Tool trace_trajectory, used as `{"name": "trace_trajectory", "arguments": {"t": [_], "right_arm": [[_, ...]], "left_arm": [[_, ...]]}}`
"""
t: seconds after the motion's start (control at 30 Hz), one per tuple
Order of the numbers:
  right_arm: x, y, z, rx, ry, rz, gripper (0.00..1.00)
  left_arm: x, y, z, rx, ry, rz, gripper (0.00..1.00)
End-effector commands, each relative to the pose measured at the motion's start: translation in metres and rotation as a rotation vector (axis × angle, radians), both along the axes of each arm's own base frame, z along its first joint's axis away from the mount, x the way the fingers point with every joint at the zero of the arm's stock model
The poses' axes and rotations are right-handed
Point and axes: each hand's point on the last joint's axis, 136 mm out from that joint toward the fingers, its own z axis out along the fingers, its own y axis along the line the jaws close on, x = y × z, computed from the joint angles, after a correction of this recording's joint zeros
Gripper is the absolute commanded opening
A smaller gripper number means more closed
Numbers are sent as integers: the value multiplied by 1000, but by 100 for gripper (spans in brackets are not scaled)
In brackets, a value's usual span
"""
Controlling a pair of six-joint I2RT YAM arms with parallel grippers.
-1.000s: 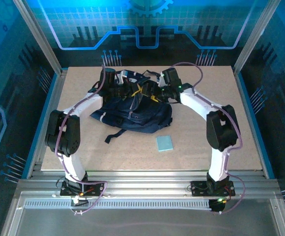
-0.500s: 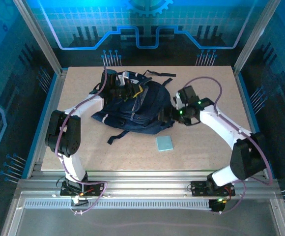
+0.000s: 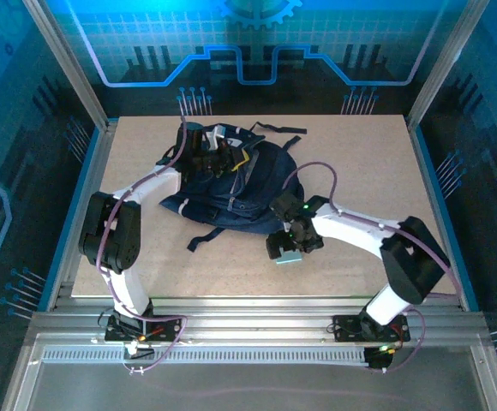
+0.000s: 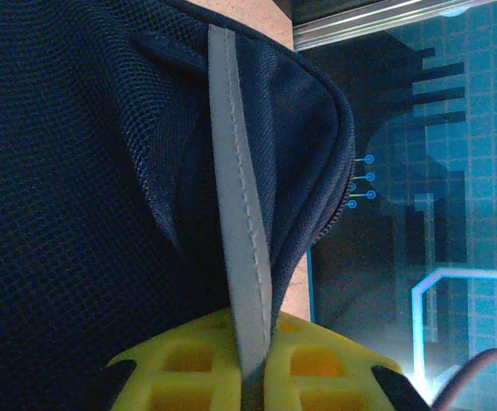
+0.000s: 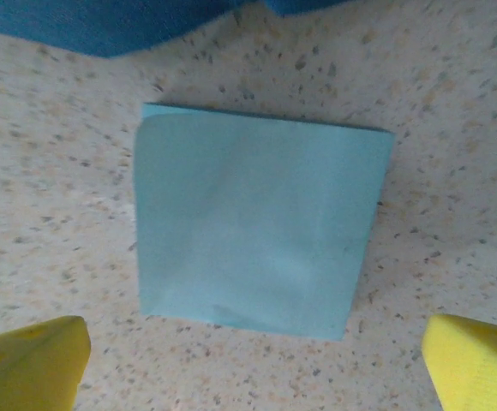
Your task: Pack books, pencil case, and school supplies into a backpack
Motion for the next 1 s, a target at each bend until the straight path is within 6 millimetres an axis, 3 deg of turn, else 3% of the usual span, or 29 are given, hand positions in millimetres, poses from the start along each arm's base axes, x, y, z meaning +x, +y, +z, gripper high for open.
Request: {"name": "trace_trajectory", "arguments": {"t": [0.0,0.23,0.37,0.47,0.57,0.7,0.8,0.97], "right_arm": [[8,4,-11,-48,-33,-19,100],[6,22,-36,-10,7,-21,100],[2,12,-51,-68,31,-50,98],[1,1,-49,-110,24,-64,88],[2,-7,-39,-124,5,-68,75],[4,-15,-19,-103,-17,-81,69],[9,-20,4,-36,-46,-106,67],[30,-34,59,115,-125,-174,69]], "left_arm": [[-6,-5,54,-62,-154,-46,0],[-8,-4,54,-57,-151,-49,0],[-10,-3,53,-52,-150,-51,0],[-10,-2,53,-48,-149,-48,0],[-10,-2,56,-51,-156,-47,0],[-8,-2,57,-54,-157,-46,0],[-8,-2,57,-55,-158,-44,0],[-9,-2,58,-58,-156,-43,0]]}}
